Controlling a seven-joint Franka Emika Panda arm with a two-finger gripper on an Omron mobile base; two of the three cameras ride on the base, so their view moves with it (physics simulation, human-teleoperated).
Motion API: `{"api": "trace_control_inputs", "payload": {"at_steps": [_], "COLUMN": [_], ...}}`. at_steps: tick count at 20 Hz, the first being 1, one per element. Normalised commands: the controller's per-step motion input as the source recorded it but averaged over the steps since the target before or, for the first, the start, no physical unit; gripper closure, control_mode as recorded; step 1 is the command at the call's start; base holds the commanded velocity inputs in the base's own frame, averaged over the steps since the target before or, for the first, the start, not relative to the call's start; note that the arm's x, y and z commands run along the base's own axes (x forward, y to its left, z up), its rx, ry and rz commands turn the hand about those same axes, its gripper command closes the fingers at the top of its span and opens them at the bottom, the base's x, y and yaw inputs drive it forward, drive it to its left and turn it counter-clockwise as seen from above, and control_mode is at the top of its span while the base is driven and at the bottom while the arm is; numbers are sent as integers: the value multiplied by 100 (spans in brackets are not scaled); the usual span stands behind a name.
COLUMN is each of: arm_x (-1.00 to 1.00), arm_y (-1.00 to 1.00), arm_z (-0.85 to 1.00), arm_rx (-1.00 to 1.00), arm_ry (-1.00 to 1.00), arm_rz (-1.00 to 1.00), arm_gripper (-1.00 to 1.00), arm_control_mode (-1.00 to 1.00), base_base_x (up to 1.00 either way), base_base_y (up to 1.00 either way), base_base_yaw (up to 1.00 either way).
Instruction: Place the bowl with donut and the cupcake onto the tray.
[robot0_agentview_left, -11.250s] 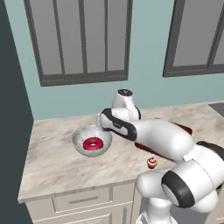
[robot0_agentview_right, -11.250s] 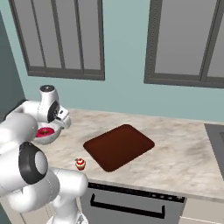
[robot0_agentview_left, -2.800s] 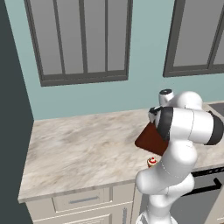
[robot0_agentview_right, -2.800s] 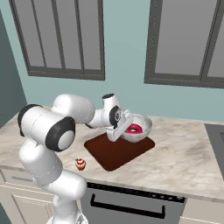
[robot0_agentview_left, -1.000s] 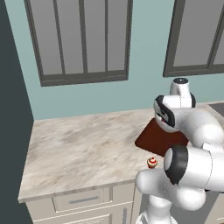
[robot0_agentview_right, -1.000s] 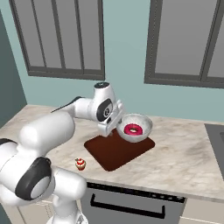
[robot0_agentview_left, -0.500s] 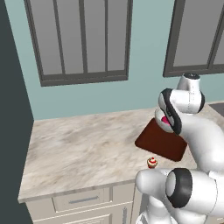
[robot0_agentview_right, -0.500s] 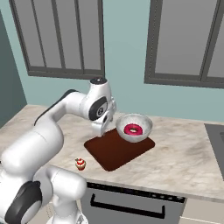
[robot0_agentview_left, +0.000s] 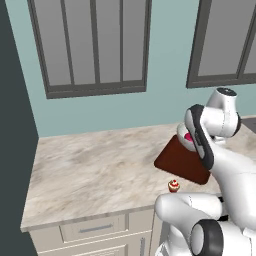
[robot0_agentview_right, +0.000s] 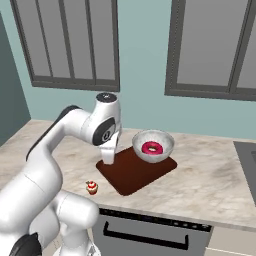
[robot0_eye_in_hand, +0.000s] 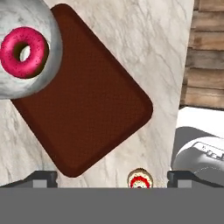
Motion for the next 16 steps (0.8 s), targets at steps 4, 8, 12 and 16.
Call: {"api": "trace_control_inputs", "payload": {"at_steps": [4, 8, 12, 16], "arm_x": [-24, -18, -36, -46], "arm_y": [32, 39, 50, 31], "arm_z": [0, 0, 0, 4], "arm_rx": [0, 0, 0, -4], "arm_ry": [-1, 0, -3, -6], "arm_rz": [40, 35, 27, 16], "arm_gripper": [-100, -100, -100, -100], "arm_control_mode": [-100, -100, -100, -100], "base_base_x": [0, 0, 0, 0], "base_base_y": [0, 0, 0, 0], "base_base_yaw": [0, 0, 0, 0]}}
